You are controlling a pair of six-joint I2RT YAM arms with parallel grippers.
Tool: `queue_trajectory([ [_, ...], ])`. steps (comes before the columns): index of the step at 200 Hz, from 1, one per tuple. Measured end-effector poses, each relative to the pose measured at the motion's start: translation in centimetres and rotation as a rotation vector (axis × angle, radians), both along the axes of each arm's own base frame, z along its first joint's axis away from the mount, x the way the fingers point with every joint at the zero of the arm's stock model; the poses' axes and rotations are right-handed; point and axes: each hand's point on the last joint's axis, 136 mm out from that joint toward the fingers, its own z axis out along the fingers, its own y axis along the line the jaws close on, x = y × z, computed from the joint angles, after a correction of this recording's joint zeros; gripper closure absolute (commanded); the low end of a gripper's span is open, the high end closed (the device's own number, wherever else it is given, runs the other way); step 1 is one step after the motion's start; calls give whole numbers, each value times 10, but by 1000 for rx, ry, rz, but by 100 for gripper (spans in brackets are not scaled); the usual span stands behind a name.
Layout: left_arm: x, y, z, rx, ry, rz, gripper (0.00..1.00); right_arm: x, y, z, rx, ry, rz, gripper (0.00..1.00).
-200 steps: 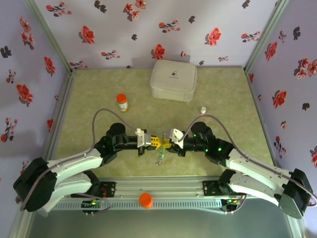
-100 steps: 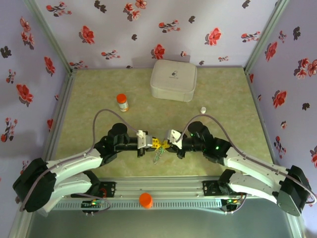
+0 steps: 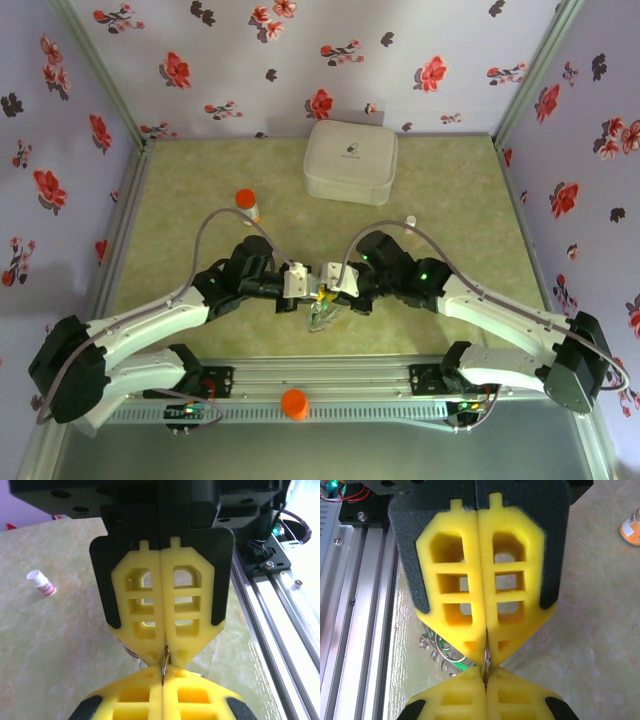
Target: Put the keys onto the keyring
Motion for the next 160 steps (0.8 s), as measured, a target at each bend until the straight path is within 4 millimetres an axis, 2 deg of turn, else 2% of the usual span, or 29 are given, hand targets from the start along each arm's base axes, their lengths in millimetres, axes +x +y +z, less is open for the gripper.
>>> queue_trajectory([
  [8, 0, 0, 1, 1, -7, -5, 100, 0, 0, 1, 3, -5, 0, 99],
  [21, 1, -1, 3, -3, -18, -2, 100, 2, -2, 2, 14, -15, -12, 82],
  [41, 1, 1, -1, -13, -35, 16, 100, 7, -4, 5, 83, -28, -52, 75],
  [91, -1, 10, -11, -113, -4, 83, 100, 7, -11, 2, 195, -5, -126, 74],
  [128, 2, 8, -2, -177, 9, 104, 100, 8, -9, 3, 224, 11, -142, 75],
  [160, 2, 8, 8, -213, 3, 108, 100, 9, -5, 8, 253, 14, -141, 82],
])
